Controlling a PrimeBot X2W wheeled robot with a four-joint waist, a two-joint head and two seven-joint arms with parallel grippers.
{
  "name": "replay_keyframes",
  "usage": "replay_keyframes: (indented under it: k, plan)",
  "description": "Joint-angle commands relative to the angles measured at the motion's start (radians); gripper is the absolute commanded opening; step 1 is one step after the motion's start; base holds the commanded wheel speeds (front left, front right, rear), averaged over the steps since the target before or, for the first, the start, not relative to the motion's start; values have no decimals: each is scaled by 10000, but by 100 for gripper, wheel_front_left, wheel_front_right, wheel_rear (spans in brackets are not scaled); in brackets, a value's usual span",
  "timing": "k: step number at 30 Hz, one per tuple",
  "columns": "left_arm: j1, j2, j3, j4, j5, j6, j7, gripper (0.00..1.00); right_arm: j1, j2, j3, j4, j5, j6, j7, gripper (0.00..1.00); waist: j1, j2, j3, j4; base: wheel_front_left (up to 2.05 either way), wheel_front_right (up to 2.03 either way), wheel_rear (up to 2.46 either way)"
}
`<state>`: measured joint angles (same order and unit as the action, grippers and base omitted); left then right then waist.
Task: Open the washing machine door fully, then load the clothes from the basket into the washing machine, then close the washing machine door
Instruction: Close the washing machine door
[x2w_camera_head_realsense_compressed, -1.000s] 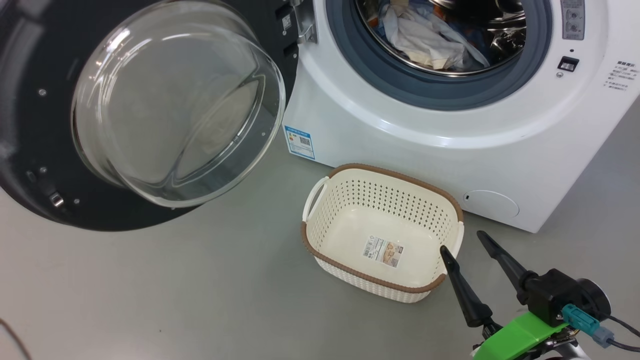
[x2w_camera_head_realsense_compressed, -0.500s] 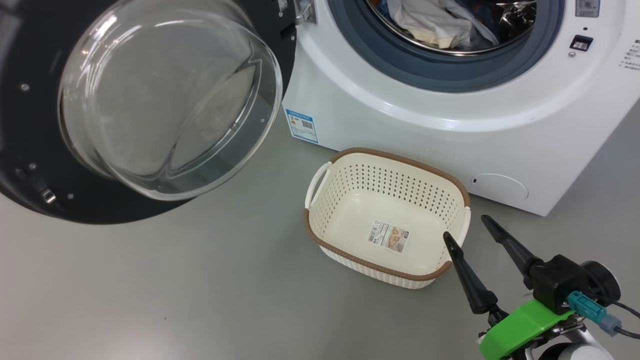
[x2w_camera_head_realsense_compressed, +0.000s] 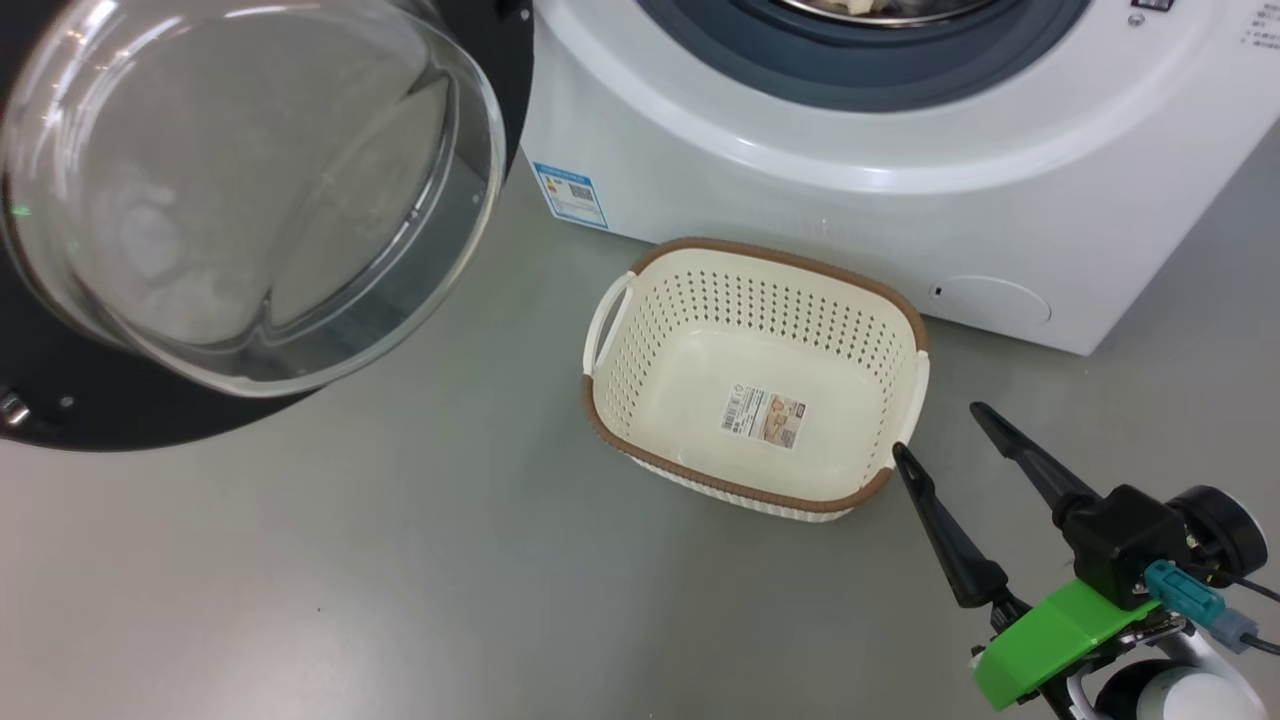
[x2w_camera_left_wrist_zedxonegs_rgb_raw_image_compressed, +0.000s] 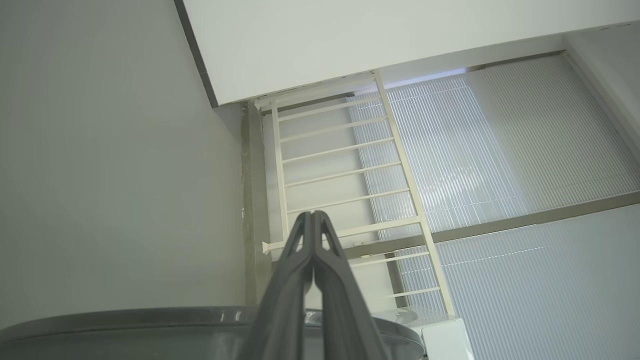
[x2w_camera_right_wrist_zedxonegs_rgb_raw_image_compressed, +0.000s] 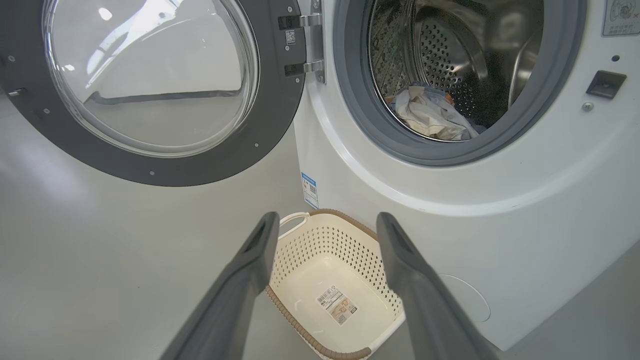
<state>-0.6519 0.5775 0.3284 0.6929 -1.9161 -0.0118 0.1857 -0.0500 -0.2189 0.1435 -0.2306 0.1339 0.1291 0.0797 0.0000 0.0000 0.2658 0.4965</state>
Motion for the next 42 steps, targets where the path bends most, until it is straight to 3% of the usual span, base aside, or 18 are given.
replay_keyframes:
  k: [1, 13, 26, 42]
  plan:
    - [-333, 864, 80, -36, 178, 64, 158, 0, -317, -76, 225, -393, -42, 16, 88, 100, 0, 0, 316, -172, 0, 0, 0]
    - [-1036, 803, -517, 1233, 676, -381, 449, 0, -598, -422, 168, -918, -136, 16, 513, 100, 0, 0, 1308, -374, 0, 0, 0]
    - [-1530, 754, -894, 2267, 1109, -850, 695, 0, -655, -461, 160, -973, -162, 16, 587, 100, 0, 0, 1551, -309, 0, 0, 0]
    - [-901, 606, -1113, 1710, 1067, -1172, 2531, 0, -673, -416, 156, -880, -121, 16, 543, 100, 0, 0, 1369, 0, 0, 0, 0]
